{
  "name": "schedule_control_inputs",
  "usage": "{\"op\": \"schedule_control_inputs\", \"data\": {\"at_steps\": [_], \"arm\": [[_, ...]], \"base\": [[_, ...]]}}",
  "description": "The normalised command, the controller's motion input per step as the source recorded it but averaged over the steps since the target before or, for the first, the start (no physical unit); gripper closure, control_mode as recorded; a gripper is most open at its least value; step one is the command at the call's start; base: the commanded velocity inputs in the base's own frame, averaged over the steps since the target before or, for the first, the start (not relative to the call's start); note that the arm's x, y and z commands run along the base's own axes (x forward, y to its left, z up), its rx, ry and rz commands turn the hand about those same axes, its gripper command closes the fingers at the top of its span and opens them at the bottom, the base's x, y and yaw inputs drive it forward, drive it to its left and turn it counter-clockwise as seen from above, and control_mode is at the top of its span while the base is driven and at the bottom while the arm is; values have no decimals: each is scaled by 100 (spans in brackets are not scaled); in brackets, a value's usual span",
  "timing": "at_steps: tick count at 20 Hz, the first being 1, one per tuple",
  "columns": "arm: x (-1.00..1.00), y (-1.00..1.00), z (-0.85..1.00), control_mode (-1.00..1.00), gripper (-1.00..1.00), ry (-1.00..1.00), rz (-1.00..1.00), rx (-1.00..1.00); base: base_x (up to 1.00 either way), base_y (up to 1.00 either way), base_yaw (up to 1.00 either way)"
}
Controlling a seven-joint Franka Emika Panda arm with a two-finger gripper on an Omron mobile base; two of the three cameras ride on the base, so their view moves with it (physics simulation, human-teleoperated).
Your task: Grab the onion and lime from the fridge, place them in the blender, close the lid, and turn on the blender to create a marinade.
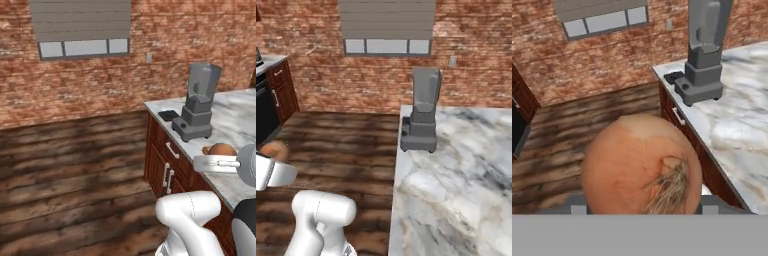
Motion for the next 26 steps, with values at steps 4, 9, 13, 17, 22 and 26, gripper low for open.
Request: {"op": "schedule_control_inputs", "data": {"at_steps": [4, 9, 13, 17, 22, 26], "arm": [[0, 0, 0, 100, 100, 0, 0, 0], [0, 0, 0, 100, 100, 0, 0, 0], [0, 0, 0, 100, 100, 0, 0, 0], [0, 0, 0, 100, 100, 0, 0, 0], [0, 0, 0, 100, 100, 0, 0, 0], [0, 0, 0, 100, 100, 0, 0, 0]], "base": [[100, 30, -27], [100, 46, -43], [100, 59, -58], [79, 61, -71], [43, 47, -82], [23, 33, -87]]}}
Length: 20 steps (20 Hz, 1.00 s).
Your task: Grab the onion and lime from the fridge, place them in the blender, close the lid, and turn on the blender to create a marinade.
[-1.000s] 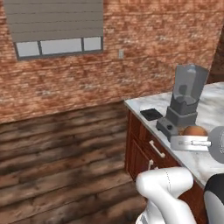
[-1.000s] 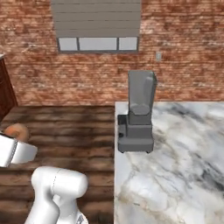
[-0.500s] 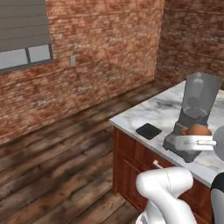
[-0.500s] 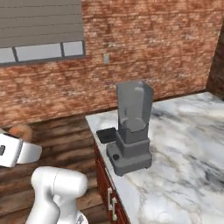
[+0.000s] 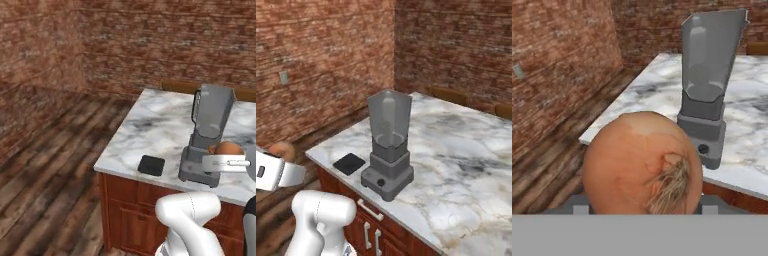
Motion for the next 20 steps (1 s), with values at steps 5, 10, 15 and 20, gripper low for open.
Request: {"op": "schedule_control_inputs", "data": {"at_steps": [5, 10, 15, 20], "arm": [[0, 0, 0, 100, 100, 0, 0, 0], [0, 0, 0, 100, 100, 0, 0, 0], [0, 0, 0, 100, 100, 0, 0, 0], [0, 0, 0, 100, 100, 0, 0, 0]], "base": [[26, 27, -85], [19, 3, -81], [26, 0, -49], [34, 3, -6]]}}
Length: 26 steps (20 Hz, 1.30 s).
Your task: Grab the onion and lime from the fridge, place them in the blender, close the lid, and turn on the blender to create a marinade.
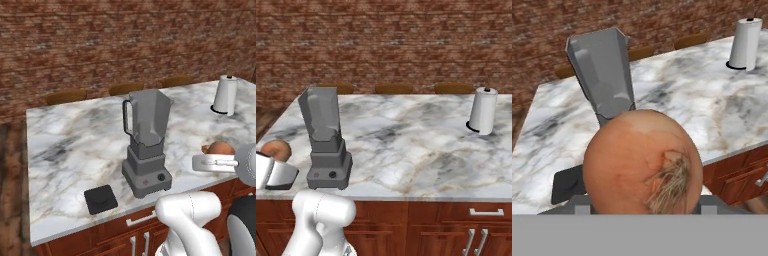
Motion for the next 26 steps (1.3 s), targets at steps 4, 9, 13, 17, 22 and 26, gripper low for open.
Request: {"op": "schedule_control_inputs", "data": {"at_steps": [4, 9, 13, 17, 22, 26], "arm": [[0, 0, 0, 100, 100, 0, 0, 0], [0, 0, 0, 100, 100, 0, 0, 0], [0, 0, 0, -100, 100, 0, 0, 0], [2, 0, 41, -100, 100, 1, 0, 0], [1, -4, 80, -100, 100, 15, 0, 2], [0, -12, 84, -100, 100, 30, 0, 13]], "base": [[11, 6, 13], [0, 0, 9], [0, 0, 0], [0, 0, 0], [0, 0, 0], [0, 0, 0]]}}
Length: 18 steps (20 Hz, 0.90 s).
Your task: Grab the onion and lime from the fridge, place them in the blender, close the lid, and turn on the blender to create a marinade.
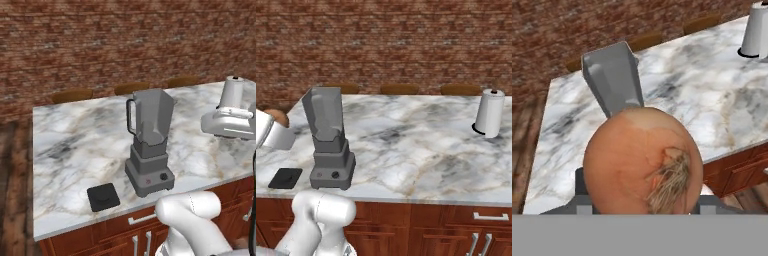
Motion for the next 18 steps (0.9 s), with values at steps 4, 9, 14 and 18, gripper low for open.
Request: {"op": "schedule_control_inputs", "data": {"at_steps": [4, 9, 14, 18], "arm": [[26, -18, 35, -100, 100, 48, 0, 12], [27, 2, 0, -100, 100, 35, 1, 0], [37, 0, -15, -100, 100, 0, 0, -2], [65, 0, 0, -100, 100, 0, 5, 0]], "base": [[0, 0, 0], [0, 0, 0], [0, 0, 0], [0, 0, 0]]}}
